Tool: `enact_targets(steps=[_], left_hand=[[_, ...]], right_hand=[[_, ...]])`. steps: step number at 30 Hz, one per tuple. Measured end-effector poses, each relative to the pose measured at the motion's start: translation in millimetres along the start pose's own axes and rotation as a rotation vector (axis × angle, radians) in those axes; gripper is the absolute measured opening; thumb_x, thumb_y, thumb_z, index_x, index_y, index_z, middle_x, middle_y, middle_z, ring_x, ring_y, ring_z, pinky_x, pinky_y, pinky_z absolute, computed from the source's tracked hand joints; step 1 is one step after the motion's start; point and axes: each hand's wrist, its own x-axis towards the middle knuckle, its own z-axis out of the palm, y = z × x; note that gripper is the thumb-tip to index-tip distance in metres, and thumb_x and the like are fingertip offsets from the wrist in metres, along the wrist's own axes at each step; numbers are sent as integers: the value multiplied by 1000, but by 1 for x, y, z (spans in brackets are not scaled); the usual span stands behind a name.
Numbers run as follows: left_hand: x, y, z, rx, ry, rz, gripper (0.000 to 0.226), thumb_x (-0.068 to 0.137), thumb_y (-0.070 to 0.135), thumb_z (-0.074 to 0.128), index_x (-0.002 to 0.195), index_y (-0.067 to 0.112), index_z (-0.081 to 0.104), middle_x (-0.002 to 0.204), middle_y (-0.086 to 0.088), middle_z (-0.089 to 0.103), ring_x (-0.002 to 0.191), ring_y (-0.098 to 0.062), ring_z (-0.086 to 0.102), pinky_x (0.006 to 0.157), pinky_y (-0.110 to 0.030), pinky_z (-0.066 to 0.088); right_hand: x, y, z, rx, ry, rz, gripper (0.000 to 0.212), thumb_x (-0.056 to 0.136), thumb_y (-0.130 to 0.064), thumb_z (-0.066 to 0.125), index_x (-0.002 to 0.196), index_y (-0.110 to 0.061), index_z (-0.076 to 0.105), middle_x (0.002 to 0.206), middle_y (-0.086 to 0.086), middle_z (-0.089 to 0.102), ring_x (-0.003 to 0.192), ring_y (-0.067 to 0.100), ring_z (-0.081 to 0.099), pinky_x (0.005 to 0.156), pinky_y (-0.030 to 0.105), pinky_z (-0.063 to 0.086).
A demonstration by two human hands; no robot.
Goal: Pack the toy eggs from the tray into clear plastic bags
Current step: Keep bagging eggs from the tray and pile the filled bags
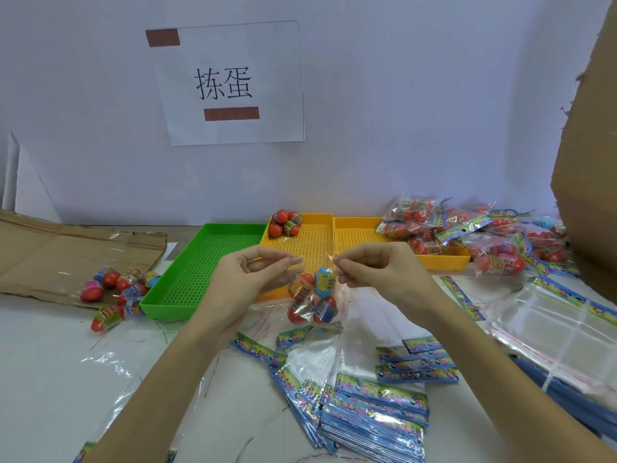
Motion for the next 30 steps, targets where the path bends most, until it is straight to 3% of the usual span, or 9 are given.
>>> enact_targets(steps=[5,12,17,24,28,30], left_hand=[[0,2,-4,71,42,20,20,75,15,87,95,11,85,98,-16,80,92,-27,79,90,-34,64],[0,8,-9,162,-1,103,22,74,16,88,96,15,86,94,-13,82,93,-25,80,78,-18,58],[1,4,-18,285,-24,232,29,87,-6,76,95,21,86,94,-9,82,98,-21,79,86,-19,58],[2,5,-22,369,-68,345,20,86,-6,77,94,9,85,96,-7,81,93,-22,78,86,-23,61],[-1,7,-23,461,-82,423,15,84,12,78,97,12,85,99,-1,80,98,-17,75,87,-25,60],[-2,7,-23,487,-89,438,15,85,11,78,98,12,85,100,0,80,100,-16,74,88,-24,59]], right_hand=[[1,0,-5,83,11,-37,17,94,-2,70,108,-8,79,91,15,79,83,25,76,76,23,60],[0,1,-9,59,-23,-86,17,95,-1,68,103,-9,81,94,10,80,89,24,76,79,23,60],[0,3,-8,-12,-19,-139,21,95,5,66,98,-9,81,94,8,80,93,24,76,83,24,60],[0,2,-8,-51,-11,-141,18,94,2,69,101,-9,82,95,2,81,94,17,77,83,21,59],[1,2,-8,-74,7,-141,19,94,2,69,100,-11,82,93,1,81,93,17,77,85,24,60],[1,2,-7,-85,11,-144,20,94,3,69,99,-11,82,93,1,81,93,17,77,85,24,60]])
